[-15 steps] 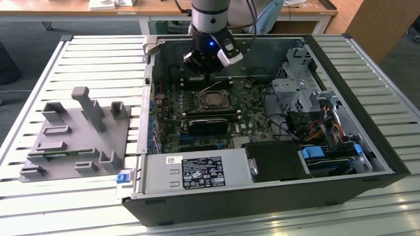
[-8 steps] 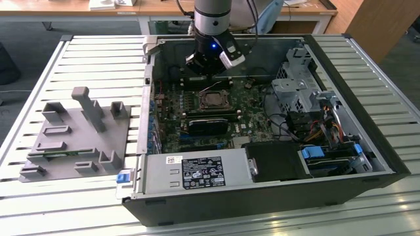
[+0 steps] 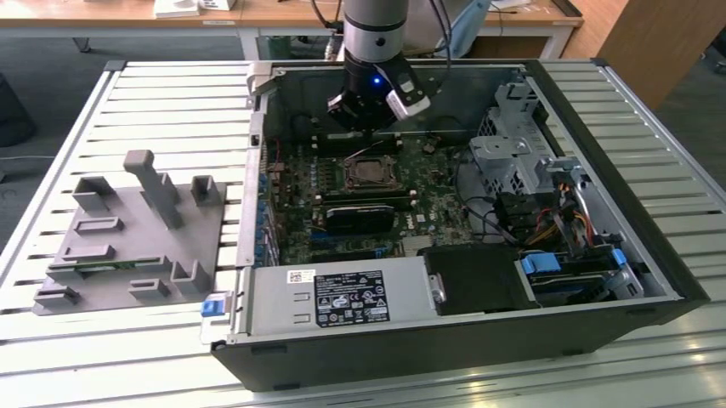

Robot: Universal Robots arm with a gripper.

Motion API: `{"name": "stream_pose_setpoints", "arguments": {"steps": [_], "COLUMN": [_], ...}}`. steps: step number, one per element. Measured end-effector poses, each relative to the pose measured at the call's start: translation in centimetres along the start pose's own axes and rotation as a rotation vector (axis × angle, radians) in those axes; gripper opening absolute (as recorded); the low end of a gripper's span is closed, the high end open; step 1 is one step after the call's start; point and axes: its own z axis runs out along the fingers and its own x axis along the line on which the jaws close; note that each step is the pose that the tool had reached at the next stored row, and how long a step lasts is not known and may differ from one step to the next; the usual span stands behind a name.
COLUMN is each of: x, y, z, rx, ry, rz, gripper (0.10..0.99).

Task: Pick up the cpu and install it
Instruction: 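Install the first cpu locking lever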

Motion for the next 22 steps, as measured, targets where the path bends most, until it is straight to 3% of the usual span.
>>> {"name": "stream_pose_setpoints", "arguments": {"steps": [22], "x": [-1.48], "y": [-0.12], "z": [1.25], "rx": [0.000], "ry": [-0.0008], "rz": [0.013], "gripper": [0.106]}}
